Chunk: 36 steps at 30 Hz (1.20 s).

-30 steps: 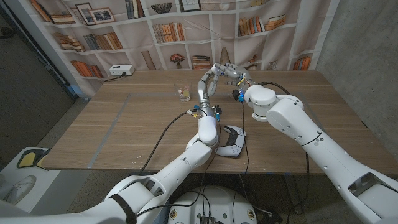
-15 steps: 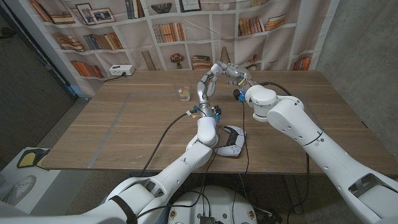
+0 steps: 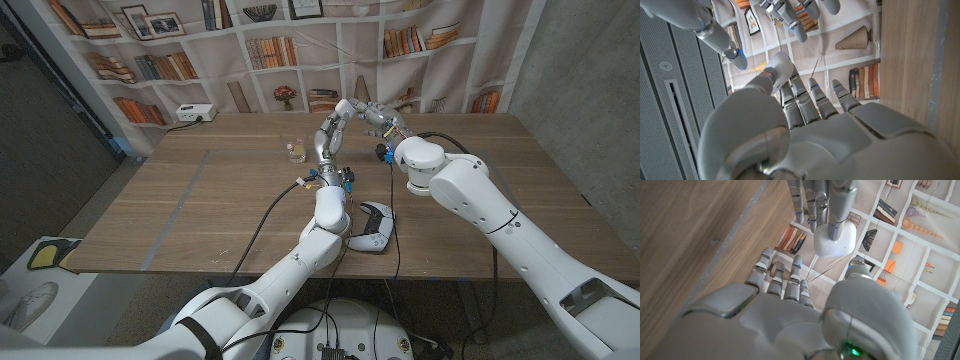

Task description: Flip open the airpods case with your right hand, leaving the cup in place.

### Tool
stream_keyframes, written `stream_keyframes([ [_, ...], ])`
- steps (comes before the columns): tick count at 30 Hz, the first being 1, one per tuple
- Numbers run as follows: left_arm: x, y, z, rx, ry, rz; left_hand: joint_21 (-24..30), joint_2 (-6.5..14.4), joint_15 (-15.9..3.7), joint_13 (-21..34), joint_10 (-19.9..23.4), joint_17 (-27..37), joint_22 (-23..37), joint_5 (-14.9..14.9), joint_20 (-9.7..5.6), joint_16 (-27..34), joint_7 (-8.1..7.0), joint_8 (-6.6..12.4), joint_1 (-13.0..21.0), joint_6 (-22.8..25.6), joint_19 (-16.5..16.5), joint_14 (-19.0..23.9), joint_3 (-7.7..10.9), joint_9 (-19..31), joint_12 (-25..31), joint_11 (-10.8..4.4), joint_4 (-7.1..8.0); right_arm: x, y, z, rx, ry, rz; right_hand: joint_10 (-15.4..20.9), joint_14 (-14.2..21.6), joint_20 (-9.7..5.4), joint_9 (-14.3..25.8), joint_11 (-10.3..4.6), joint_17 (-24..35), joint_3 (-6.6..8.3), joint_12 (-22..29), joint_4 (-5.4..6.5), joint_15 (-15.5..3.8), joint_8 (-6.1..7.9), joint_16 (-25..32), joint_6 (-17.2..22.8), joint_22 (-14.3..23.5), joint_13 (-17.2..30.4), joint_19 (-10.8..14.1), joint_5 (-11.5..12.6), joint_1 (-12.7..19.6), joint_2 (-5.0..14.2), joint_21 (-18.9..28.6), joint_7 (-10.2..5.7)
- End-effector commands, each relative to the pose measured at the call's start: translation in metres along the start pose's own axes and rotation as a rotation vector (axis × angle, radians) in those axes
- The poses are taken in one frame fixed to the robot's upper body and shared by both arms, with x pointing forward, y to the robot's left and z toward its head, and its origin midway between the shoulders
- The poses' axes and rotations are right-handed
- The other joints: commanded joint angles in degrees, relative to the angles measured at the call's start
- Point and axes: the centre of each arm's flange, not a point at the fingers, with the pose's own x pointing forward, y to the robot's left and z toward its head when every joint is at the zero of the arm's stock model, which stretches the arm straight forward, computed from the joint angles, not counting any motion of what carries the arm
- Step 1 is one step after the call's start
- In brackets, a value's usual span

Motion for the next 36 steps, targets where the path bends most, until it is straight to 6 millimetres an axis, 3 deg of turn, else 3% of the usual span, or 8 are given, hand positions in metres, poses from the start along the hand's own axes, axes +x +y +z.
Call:
stream_keyframes([
  [1, 0.0018, 0.003, 0.0051, -0.083, 0.008, -0.004, 0.4, 0.5, -1.25, 1.5, 2.6, 0.2, 0.2, 0.3, 0.16, 0.0, -2.65, 0.14, 0.1, 3.3, 0.5, 1.2, 0.16, 0.1, 0.0, -2.61, -0.24, 0.0025, -0.0004, -0.0015, -0.018, -0.004, -0.015, -2.4, -1.7, -0.25, 0.1, 1.32, 0.1, -0.25, -0.1, -0.34, 0.33, -0.03, -0.6, -0.9, 0.1, -0.2, -0.7, -0.1, -0.8, -0.13, -0.1, 0.04],
  [3, 0.0017, 0.0038, 0.0052, -0.095, 0.011, -0.003, 0.4, 0.5, -1.23, 1.5, 2.7, 0.2, 0.3, 0.3, 0.16, 0.0, -2.69, 0.09, 0.1, 3.3, 0.5, 1.2, 0.13, 0.1, 0.0, -2.77, -0.27, 0.0026, -0.0003, -0.0016, -0.015, -0.003, -0.022, -5.1, -5.0, -0.26, 0.1, 2.28, 0.0, -0.33, -0.1, -0.57, 1.04, 0.06, -1.7, -1.2, 0.1, -0.7, -1.6, -0.1, -1.1, -0.06, -0.2, 0.07],
  [13, 0.0005, 0.0057, 0.0066, -0.134, 0.019, 0.012, 0.6, 0.6, -1.44, 1.6, 2.9, 0.2, 0.3, 0.3, 0.03, 0.1, -2.37, -0.02, 0.2, 3.9, 1.0, 1.8, 0.16, 0.1, -0.2, -2.49, -0.72, 0.0032, -0.001, -0.0044, -0.012, -0.017, -0.034, -6.4, -6.2, -0.26, 0.1, 2.17, 0.0, -0.45, 0.0, -0.65, 0.8, 0.1, -2.0, -1.4, 0.1, -1.0, -2.4, 0.0, -1.4, -0.12, -0.4, -0.24],
  [21, -0.0008, 0.0065, 0.0068, -0.169, 0.035, 0.015, 0.6, 0.2, -1.38, 1.6, 2.7, -0.4, 0.3, 0.3, -0.4, -1.3, -2.41, -0.29, 0.4, 4.1, 1.1, 0.2, 0.43, 0.2, -0.8, -2.13, -1.57, 0.0017, -0.0042, -0.0051, -0.004, -0.044, -0.052, -7.9, -7.5, -0.26, 0.2, 2.06, 0.0, -0.67, 0.1, -0.74, 0.32, 0.19, -2.1, -1.6, 0.0, -1.4, -4.3, 0.0, -1.9, -0.29, -0.8, -0.35],
  [36, -0.0041, 0.0094, 0.0072, -0.265, 0.077, 0.006, 0.7, 0.3, -1.38, 1.6, 2.9, -0.7, 0.3, 0.3, -0.11, -1.8, -2.44, -0.48, 0.3, 4.6, 1.5, 0.2, 0.38, 0.2, -1.2, -2.44, -1.89, -0.0035, -0.0081, -0.0026, -0.029, -0.069, -0.083, -6.4, -7.4, -0.29, 0.2, 1.28, -0.1, -0.87, 1.1, -0.88, -0.07, 0.54, -1.7, -1.0, 0.0, -1.8, -6.3, 0.0, -2.4, -0.4, -0.8, -0.59],
])
